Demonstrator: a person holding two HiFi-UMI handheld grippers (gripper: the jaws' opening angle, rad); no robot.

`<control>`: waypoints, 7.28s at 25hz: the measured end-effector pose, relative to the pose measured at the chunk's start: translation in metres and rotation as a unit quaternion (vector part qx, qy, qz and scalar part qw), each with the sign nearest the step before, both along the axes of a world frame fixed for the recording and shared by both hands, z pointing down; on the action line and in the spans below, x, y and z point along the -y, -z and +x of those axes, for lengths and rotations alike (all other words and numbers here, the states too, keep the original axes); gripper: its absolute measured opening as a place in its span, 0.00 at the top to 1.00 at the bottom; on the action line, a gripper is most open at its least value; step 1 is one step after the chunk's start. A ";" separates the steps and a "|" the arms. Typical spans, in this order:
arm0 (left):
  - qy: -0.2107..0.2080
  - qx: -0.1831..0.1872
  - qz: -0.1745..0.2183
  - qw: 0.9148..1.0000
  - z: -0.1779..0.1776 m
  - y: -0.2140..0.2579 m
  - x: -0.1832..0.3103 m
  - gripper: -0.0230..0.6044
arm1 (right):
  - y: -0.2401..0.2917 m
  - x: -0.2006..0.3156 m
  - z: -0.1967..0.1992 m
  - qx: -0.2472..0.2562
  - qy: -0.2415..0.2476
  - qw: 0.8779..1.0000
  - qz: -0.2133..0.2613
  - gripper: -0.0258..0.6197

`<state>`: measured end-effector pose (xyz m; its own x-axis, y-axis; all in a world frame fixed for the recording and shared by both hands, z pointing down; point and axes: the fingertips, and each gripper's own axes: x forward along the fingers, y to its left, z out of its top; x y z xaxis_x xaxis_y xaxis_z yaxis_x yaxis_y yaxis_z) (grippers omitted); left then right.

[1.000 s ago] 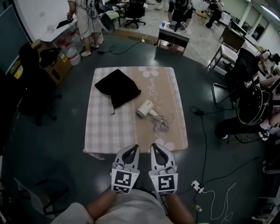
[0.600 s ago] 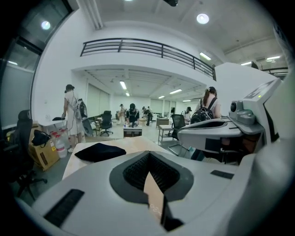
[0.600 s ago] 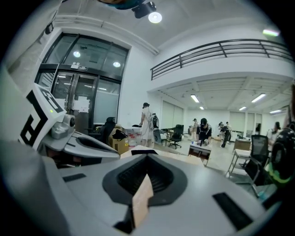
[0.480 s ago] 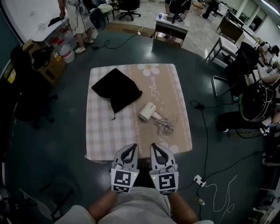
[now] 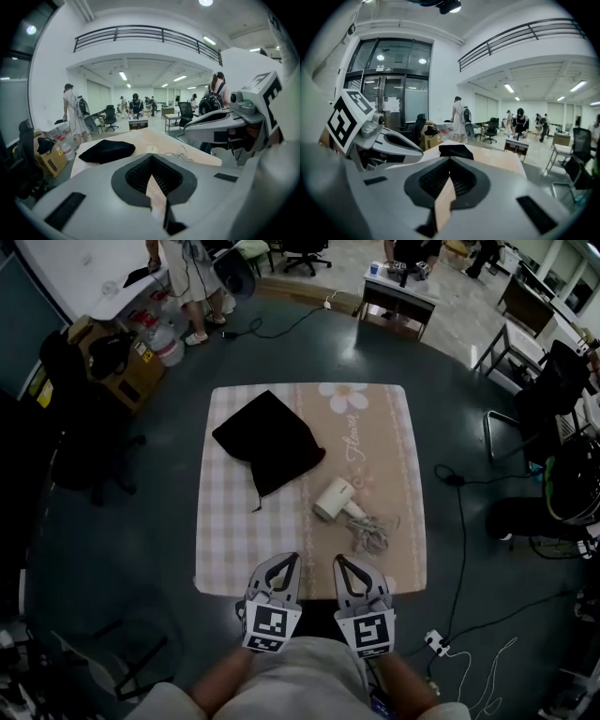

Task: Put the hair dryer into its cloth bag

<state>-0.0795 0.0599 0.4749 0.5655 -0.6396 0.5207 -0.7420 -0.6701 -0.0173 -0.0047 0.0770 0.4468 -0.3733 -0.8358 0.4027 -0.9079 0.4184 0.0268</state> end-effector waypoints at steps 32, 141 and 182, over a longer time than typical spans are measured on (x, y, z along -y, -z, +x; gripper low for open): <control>-0.094 0.451 0.009 0.888 -0.014 -0.173 0.171 0.66 | -0.081 0.074 0.071 0.079 -0.009 0.995 -0.066 0.94; 0.009 0.058 -0.181 0.982 0.010 -0.090 0.138 0.95 | -0.212 0.056 0.091 -0.165 0.165 0.893 -0.386 0.67; -0.066 0.058 -0.170 0.982 0.031 -0.089 0.091 0.95 | -0.193 0.092 0.033 -0.176 0.195 0.888 -0.378 0.72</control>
